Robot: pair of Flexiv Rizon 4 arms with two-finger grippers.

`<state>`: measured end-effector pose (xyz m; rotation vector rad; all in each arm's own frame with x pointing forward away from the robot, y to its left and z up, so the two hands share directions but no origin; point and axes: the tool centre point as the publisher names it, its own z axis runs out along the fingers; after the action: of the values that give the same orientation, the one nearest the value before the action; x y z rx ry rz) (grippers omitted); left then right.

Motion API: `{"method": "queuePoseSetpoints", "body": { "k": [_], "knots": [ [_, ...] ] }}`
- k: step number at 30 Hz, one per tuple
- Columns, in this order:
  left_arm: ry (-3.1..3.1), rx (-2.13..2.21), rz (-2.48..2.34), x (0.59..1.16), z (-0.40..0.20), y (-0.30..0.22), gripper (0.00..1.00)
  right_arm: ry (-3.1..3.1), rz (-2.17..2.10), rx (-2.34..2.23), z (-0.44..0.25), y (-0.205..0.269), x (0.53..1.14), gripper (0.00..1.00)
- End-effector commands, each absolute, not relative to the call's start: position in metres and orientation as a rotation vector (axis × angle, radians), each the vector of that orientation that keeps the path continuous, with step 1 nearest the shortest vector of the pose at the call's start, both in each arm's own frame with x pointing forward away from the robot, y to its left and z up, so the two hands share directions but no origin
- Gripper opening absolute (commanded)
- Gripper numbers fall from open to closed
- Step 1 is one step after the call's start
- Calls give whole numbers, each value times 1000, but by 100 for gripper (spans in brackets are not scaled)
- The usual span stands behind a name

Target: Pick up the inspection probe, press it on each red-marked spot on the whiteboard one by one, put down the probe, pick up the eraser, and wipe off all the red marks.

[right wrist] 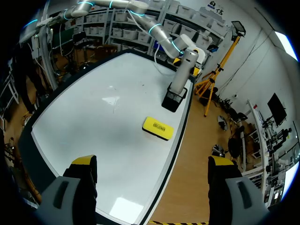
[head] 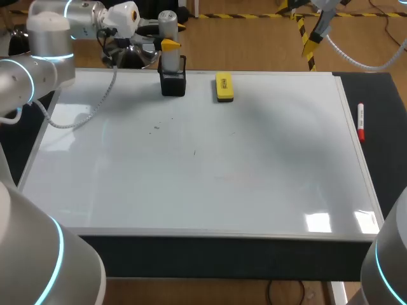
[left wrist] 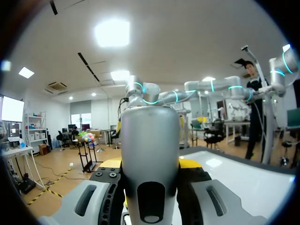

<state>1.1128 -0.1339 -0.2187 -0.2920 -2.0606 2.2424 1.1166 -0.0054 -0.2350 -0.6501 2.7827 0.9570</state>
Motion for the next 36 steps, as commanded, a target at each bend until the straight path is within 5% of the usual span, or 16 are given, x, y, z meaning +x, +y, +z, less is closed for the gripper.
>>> {"method": "queuePoseSetpoints", "body": {
  "k": [1,36],
  "knots": [
    [-2036,-301,2250,1120,-226,-135,0,2787,951,-654,-234,-6,1117,100],
    [-2012,-318,2314,1121,-277,-133,0,2787,951,-654,-234,-6,1117,100]
  ]
}}
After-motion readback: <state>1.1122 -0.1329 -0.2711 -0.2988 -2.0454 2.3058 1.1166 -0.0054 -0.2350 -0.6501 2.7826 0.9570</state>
